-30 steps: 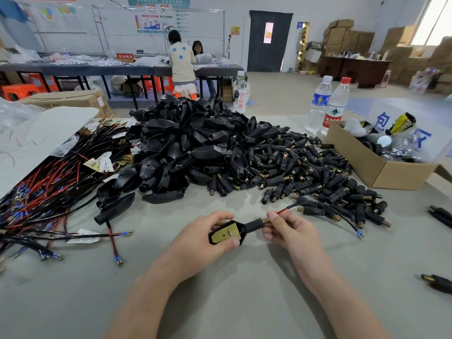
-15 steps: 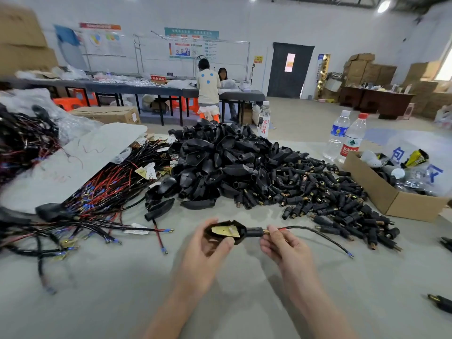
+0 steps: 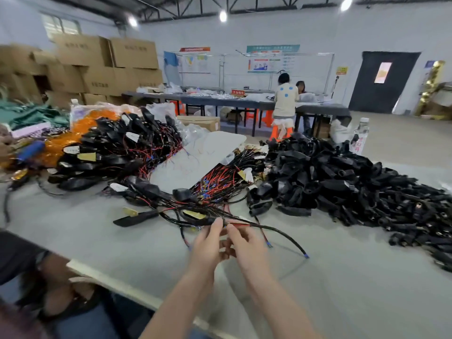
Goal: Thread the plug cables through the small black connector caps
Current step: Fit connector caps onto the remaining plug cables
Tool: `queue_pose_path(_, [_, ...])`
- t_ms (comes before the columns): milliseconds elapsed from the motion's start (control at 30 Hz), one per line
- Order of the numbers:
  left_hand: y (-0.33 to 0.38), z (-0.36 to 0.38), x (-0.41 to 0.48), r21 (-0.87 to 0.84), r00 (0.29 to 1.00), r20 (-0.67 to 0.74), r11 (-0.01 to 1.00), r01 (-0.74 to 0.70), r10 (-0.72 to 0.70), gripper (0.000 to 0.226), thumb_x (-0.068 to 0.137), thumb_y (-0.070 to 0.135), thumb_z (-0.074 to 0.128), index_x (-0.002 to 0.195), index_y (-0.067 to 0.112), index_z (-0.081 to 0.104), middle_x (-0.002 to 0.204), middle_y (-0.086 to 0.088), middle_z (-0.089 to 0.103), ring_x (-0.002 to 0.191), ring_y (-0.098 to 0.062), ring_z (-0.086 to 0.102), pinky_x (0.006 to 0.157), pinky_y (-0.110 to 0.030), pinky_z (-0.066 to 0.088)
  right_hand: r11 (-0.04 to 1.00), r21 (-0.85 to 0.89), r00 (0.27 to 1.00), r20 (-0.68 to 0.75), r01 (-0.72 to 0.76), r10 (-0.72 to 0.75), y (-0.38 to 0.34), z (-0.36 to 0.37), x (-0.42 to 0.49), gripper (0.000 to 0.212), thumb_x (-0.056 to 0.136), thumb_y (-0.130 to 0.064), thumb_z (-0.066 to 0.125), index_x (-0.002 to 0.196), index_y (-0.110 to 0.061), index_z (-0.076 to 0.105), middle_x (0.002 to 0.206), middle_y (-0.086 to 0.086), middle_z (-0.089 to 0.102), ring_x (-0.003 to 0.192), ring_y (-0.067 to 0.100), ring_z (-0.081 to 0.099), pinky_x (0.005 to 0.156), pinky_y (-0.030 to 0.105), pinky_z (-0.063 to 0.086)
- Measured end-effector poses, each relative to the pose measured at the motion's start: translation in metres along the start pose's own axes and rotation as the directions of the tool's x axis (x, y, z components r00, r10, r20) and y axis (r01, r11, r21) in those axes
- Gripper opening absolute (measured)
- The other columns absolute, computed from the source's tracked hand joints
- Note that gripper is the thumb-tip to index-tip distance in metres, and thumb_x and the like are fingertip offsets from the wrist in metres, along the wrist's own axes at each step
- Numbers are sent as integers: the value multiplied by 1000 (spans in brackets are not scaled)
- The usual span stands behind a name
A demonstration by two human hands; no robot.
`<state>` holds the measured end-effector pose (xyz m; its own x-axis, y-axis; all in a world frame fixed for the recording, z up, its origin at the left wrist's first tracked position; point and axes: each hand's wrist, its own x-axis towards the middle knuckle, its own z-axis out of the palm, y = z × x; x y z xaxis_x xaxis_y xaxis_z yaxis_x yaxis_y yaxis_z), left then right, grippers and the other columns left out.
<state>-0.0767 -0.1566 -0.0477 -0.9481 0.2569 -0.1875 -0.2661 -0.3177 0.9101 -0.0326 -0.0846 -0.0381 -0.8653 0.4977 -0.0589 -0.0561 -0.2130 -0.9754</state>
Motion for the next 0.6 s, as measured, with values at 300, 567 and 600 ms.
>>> queue_pose_path(300, [99,-66,80,-1,961,-232,988,-156,151,15,102,16,50,98,3,55,68,-5,66,43,-8,57,39,-18,45,898,-397,955,289,187,-71,4,47,6,27,99,-13,50,123,-19,62,89,-9,59,66,-7,56,67,12,47])
queue_pose_path(567, [113,-80,120,177,931,-319,976,-123,175,21,105,25,41,112,7,50,93,-8,59,73,-16,60,57,-26,56,674,-638,928,280,371,-245,20,-1,15,32,96,-15,48,110,-41,62,121,-19,59,98,-12,49,87,0,32])
queue_pose_path(600, [99,-74,119,230,939,-283,964,-132,196,19,105,23,41,111,8,51,97,-10,59,75,-17,61,60,-29,56,653,-659,928,269,372,-257,23,-9,19,31,96,-14,48,113,-36,63,121,-18,59,99,-11,48,86,-3,29])
